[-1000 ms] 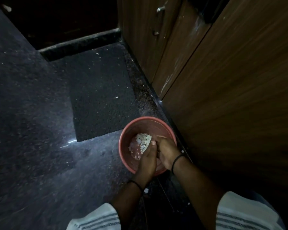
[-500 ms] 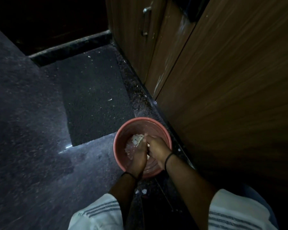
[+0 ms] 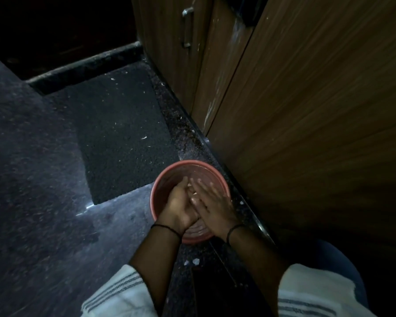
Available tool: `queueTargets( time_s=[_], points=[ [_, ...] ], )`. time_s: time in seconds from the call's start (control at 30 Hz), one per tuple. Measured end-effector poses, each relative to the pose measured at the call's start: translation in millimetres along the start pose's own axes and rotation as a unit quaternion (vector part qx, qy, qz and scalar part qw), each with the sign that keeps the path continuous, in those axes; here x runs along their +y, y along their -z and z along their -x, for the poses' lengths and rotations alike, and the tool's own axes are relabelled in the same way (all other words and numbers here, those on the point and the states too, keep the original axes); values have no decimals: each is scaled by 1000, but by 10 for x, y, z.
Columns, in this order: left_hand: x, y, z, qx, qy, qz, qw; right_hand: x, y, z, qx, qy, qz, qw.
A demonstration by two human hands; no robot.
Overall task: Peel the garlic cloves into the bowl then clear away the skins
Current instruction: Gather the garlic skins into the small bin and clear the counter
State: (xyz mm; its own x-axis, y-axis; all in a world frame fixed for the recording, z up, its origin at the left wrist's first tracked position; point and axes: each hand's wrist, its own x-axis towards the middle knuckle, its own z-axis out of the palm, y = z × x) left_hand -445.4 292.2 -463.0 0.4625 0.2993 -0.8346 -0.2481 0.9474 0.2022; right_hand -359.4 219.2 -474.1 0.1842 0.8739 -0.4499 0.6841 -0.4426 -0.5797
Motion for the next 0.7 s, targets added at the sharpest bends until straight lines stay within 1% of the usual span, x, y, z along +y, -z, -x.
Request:
queueTargets(
  time_s=[0.03,0.07,0.1,0.13,0.17,0.2,0.23,0.27,0.3,0.33,0.37,0.4,0.43,0.47,0.5,0.53,0.57,0.6,0.63,0.67,0.7],
  points=[
    [1,7,-47,17,-71,5,997,55,-29,22,-20,-51,-35,998],
    [26,13,-38,45,-173,-52,983,77,-45,24,-25,-121,-116,986],
    [25,56,-32,75,-279,-144,947,33,-32,36,-29,-194,-220,956],
    [-3,105,-26,69,-338,-248,906,-26,-5,50,-33,-250,-341,905],
    [-72,111,3,35,-354,-331,874,-99,30,54,-38,-275,-461,843],
    [-195,146,8,-3,-336,-401,852,-178,71,36,-29,-272,-555,786],
    [-299,171,8,-21,-321,-441,838,-295,137,16,-6,-253,-600,759],
    [-371,195,14,-1,-313,-443,840,-428,199,12,27,-231,-614,754],
    [-364,202,-3,35,-306,-412,858,-508,232,15,66,-189,-577,792],
    [-294,166,11,68,-276,-359,889,-566,258,38,107,-141,-507,844],
    [-206,119,-7,71,-206,-280,935,-568,270,71,133,-89,-416,895],
    [-122,34,3,45,-117,-180,976,-517,261,114,132,-46,-320,937],
    [-31,-24,15,28,-44,-97,994,-438,214,141,102,-32,-213,971],
    [41,-99,80,28,-11,-82,996,-339,183,183,64,-36,-131,989],
    [84,-175,120,33,-5,-111,993,-254,181,235,39,-65,-76,994],
    [90,-235,160,46,-41,-157,986,-185,209,278,32,-111,-61,991],
    [119,-280,187,76,-107,-217,967,-132,253,317,44,-156,-62,985],
    [124,-278,201,113,-174,-274,939,-121,314,354,61,-191,-72,977],
    [130,-282,243,124,-214,-319,915,-121,364,377,93,-200,-90,971],
    [108,-301,297,108,-222,-349,904,-164,444,400,121,-205,-127,963],
    [67,-324,352,86,-215,-367,901,-215,513,404,142,-206,-180,951]
  ],
)
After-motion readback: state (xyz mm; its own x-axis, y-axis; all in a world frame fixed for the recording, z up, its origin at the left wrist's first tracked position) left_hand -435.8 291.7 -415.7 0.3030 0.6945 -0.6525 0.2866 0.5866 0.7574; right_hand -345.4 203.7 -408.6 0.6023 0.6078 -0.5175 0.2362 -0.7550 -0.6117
